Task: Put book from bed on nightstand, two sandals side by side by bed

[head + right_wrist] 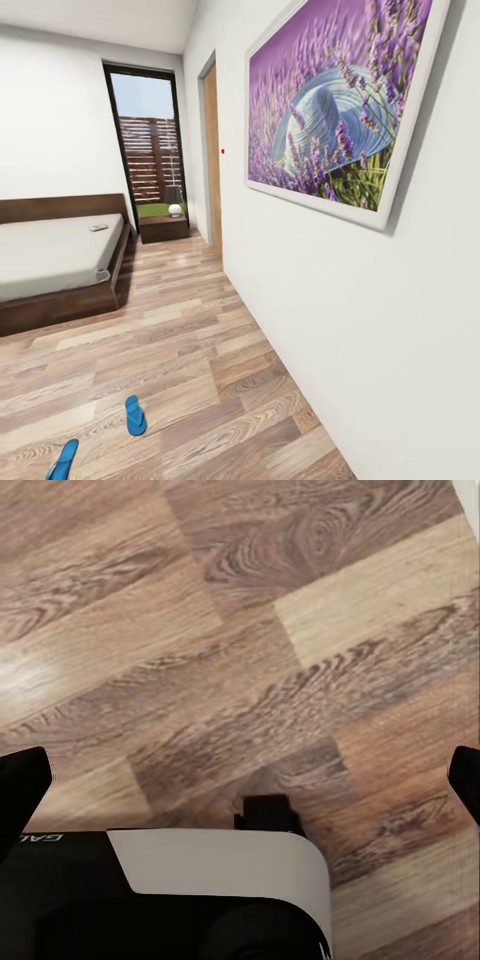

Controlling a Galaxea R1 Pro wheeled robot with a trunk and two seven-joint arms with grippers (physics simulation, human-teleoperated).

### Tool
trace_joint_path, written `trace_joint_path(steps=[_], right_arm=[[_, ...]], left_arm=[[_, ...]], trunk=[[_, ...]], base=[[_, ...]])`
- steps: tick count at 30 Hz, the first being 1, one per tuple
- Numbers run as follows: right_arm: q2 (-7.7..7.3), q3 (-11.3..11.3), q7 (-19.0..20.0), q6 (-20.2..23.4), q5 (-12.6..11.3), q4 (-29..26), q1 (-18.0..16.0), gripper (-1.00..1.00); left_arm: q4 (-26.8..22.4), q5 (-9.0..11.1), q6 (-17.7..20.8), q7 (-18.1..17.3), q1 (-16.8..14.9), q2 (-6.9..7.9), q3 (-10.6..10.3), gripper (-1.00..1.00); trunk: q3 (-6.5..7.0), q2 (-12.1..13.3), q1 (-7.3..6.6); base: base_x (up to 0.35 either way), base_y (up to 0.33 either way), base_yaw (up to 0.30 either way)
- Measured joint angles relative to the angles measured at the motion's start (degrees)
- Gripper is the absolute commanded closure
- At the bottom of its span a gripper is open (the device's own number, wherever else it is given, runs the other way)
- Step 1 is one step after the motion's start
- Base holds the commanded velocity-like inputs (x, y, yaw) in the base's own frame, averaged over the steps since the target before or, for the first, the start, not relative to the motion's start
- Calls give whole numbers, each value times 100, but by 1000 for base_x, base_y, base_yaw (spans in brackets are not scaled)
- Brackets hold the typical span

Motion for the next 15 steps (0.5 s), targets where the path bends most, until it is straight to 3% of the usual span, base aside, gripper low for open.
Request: trace_joint_path(steps=[8, 15], right_arm=[[-10, 0, 0, 1, 0, 1, 1, -100], [-5, -1, 0, 1, 0, 0, 2, -100]], left_arm=[[0, -4, 0, 0, 0, 0, 3, -100], [-1, -8, -108, 0, 0, 4, 3, -100]], trunk=[[0, 0, 0], [0, 0, -2]], base=[[0, 0, 273], [73, 0, 53]])
